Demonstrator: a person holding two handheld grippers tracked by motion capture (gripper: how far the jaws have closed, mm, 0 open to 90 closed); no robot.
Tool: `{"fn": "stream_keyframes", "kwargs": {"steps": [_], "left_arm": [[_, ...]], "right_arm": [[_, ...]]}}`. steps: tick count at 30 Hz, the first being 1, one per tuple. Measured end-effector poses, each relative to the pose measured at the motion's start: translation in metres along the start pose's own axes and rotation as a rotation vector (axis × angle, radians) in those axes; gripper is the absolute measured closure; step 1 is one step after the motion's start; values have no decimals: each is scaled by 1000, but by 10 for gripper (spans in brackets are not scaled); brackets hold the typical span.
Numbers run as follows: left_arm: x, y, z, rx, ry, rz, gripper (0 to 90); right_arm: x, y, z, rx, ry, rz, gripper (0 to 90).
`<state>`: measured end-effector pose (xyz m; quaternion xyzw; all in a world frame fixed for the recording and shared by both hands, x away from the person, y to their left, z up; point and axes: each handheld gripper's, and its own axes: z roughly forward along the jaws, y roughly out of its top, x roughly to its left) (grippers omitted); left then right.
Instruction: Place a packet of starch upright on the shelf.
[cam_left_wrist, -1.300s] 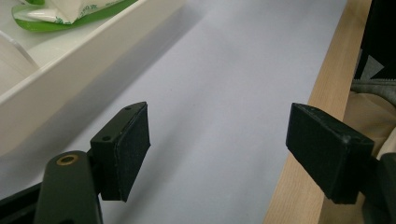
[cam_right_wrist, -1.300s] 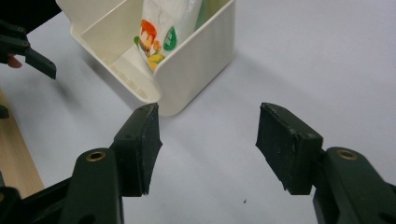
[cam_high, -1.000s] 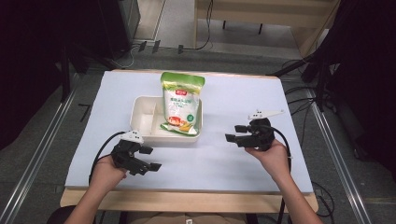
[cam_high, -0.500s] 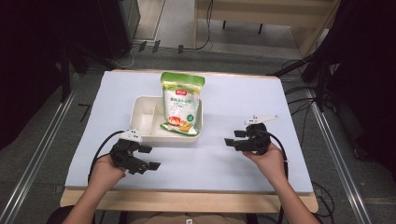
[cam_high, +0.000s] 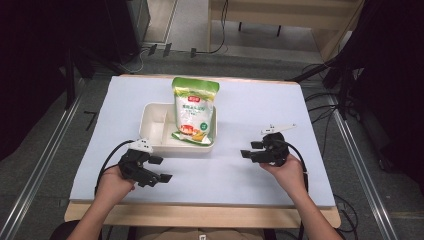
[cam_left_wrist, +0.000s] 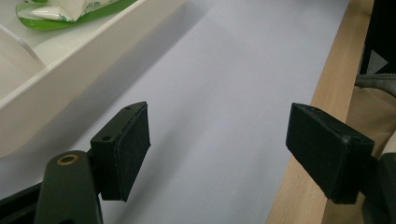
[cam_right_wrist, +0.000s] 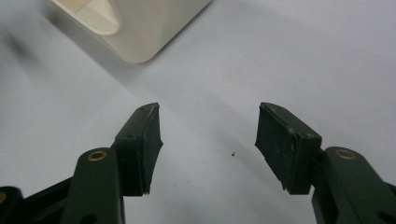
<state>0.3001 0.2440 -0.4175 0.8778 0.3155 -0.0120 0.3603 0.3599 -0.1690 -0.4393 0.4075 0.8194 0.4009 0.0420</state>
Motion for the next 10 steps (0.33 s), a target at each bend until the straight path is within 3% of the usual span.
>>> {"fn": "stream_keyframes", "kwargs": {"steps": [10], "left_arm": [[0,0,1,7,0,-1,224]], "right_arm": [[-1,-1,2,6,5,-2,384]]}}
